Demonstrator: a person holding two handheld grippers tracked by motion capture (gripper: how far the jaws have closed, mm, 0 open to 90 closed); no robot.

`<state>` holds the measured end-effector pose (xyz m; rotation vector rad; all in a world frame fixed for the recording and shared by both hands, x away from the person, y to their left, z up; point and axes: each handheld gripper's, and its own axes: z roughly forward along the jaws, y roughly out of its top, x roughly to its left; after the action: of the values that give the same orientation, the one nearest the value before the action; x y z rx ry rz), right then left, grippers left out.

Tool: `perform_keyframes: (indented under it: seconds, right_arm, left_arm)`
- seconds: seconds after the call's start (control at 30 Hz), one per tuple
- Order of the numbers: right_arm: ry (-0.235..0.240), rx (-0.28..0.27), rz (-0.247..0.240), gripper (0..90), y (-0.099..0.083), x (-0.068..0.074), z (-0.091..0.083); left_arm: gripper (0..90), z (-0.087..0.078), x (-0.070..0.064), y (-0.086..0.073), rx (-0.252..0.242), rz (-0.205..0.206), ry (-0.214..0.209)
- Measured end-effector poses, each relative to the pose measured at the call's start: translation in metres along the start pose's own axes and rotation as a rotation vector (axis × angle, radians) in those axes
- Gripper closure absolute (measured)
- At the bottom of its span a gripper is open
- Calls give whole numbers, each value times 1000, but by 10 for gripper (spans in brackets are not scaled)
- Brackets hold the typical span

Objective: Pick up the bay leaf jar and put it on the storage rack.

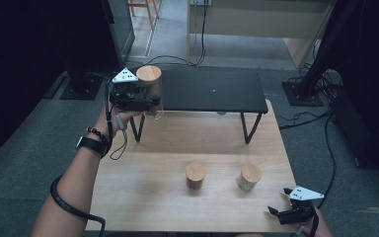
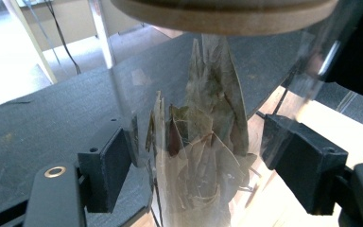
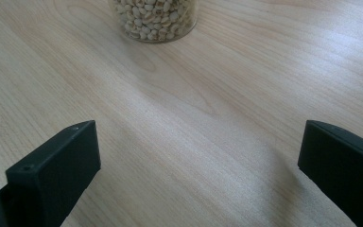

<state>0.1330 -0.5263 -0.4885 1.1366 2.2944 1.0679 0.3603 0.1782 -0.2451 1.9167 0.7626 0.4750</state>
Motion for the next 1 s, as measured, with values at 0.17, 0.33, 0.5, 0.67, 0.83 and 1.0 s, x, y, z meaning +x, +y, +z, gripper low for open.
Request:
perform_keyframes:
  seconds: [0.17, 0.33, 0.5, 0.67, 0.83, 1.0]
  right_arm:
    - [0, 2, 0, 0, 0, 0, 0]
    - [-2, 4, 0, 0, 1, 1, 0]
    - [-2, 7, 0, 0, 1, 1, 0]
    - [-8, 13, -10, 0, 2, 3, 1]
    - [-7, 15, -9, 0, 3, 2, 1]
    - [0, 15, -10, 0, 3, 1, 1]
  left_arm:
    - [253, 2, 5, 4, 0, -7, 7]
    - [253, 8, 11, 7, 3, -18, 12]
    - [253, 15, 16, 11, 4, -23, 14]
    - [253, 22, 22, 13, -4, -35, 21]
    - [253, 32, 29, 17, 4, -50, 34]
    - [253, 41, 30, 20, 9, -51, 42]
